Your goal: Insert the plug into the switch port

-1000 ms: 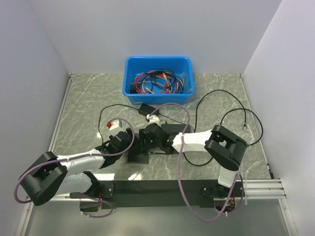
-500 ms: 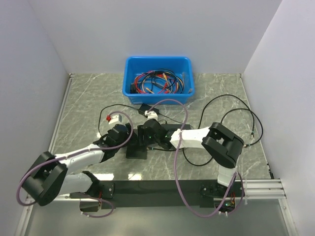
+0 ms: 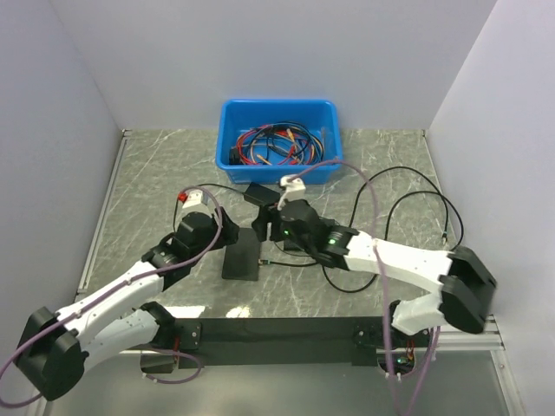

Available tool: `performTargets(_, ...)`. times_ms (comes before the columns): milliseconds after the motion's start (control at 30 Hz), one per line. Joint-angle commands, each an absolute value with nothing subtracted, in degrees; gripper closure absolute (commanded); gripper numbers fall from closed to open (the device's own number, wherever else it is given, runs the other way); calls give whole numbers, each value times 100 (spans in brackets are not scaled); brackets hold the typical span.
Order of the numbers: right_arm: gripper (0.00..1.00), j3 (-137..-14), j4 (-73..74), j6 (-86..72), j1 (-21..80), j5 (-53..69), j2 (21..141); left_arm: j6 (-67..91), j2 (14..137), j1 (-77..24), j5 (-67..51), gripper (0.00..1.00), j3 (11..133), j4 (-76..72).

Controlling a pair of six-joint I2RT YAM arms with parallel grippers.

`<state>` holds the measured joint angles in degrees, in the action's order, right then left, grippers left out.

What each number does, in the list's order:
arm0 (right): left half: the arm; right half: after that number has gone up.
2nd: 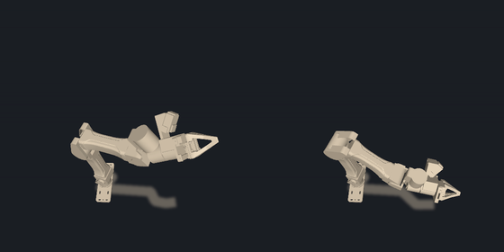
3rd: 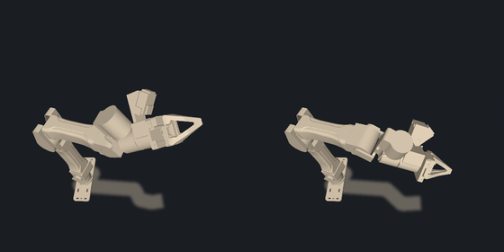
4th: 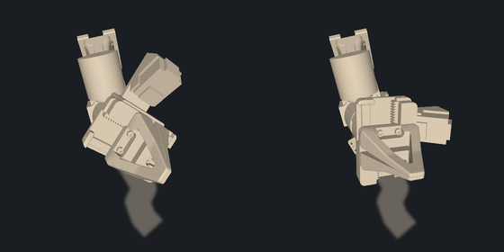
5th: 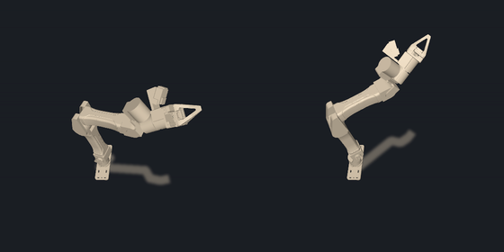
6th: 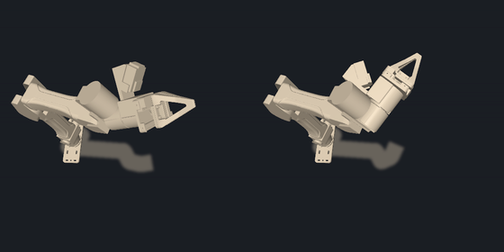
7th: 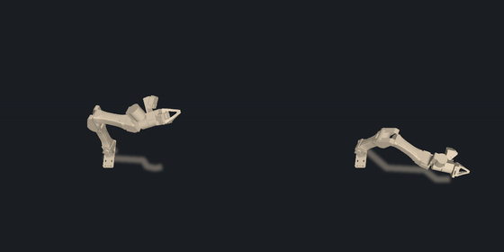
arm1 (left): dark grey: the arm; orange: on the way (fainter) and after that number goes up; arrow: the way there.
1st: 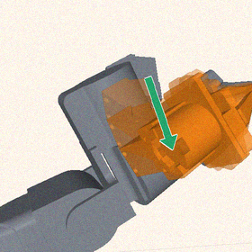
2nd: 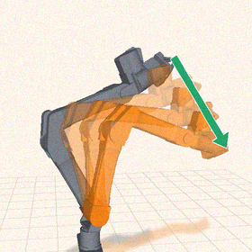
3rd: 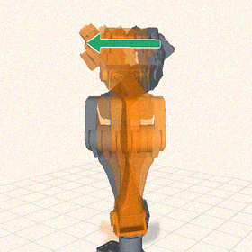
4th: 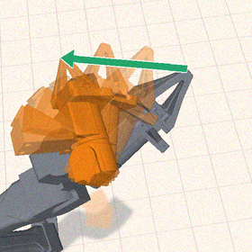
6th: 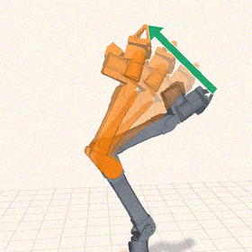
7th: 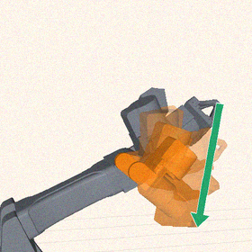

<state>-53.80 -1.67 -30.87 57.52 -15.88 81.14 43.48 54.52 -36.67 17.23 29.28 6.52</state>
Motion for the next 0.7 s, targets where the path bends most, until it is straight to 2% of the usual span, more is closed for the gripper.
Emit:
performTargets(0, 27, -5063, 315, -2971, 5827, -2048, 7420, 3947, 5090, -3682, 1372, 27, 3120, 940)
performTargets(300, 28, -4053, 1230, -3103, 5941, -2399, 5469, 3929, 4755, -3911, 1292, 28, 2795, 861)
performTargets(533, 29, -3131, 1520, -3111, 5994, -2821, 3186, 3885, 4333, -4034, 1582, 29, 2435, 774)
performTargets(667, 28, -2900, 1809, -3067, 5985, -3084, 2400, 3841, 4123, -4139, 1617, 30, 2364, 721)
